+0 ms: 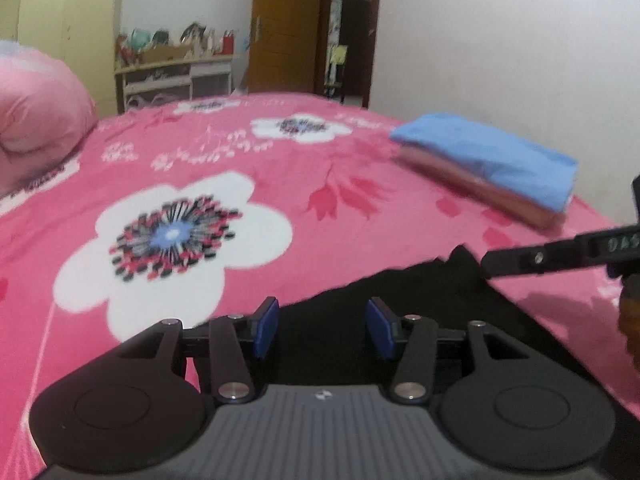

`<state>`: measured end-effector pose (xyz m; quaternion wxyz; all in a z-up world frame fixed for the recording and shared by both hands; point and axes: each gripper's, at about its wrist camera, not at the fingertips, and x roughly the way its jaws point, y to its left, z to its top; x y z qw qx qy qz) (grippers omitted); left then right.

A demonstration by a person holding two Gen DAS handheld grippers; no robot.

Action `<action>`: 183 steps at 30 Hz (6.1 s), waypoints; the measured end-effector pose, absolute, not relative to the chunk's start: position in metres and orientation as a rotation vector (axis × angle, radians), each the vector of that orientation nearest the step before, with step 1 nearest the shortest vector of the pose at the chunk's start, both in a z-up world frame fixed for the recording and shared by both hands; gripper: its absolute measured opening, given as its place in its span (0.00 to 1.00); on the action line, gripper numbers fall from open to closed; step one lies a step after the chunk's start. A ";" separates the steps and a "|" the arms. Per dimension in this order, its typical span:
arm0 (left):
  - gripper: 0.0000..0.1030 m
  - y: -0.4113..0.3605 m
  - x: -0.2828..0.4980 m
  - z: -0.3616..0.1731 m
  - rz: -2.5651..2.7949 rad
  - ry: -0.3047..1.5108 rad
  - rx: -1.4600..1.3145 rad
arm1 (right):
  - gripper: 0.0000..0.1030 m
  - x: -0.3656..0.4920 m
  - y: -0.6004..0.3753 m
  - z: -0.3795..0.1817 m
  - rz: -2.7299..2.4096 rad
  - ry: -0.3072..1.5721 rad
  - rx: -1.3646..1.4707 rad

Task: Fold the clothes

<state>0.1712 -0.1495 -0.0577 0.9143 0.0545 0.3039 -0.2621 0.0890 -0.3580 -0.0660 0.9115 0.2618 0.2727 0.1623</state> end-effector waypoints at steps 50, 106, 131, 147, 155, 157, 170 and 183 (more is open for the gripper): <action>0.52 -0.183 0.174 -0.056 -0.628 0.612 0.168 | 0.01 -0.001 -0.342 -0.081 0.370 0.537 0.673; 0.14 -0.167 0.183 -0.054 -0.770 0.801 -0.387 | 0.05 -0.060 -0.298 -0.088 0.187 0.473 0.400; 0.26 -0.161 0.163 -0.083 -0.787 0.744 -0.224 | 0.25 0.063 -0.362 -0.101 0.472 0.665 0.683; 0.28 -0.189 0.141 -0.070 -0.727 0.672 0.051 | 0.00 0.043 -0.320 -0.074 0.290 0.601 0.192; 0.34 -0.194 0.137 -0.070 -0.731 0.661 0.088 | 0.10 0.024 -0.351 -0.069 0.189 0.584 0.345; 0.34 -0.194 0.137 -0.070 -0.733 0.662 0.087 | 0.11 0.011 -0.361 -0.065 0.171 0.561 0.412; 0.41 -0.235 0.144 -0.063 -0.825 0.659 0.253 | 0.10 -0.031 -0.304 -0.094 0.276 0.575 0.415; 0.48 -0.281 0.205 -0.077 -0.791 0.745 0.250 | 0.09 -0.040 -0.312 -0.108 0.280 0.498 0.500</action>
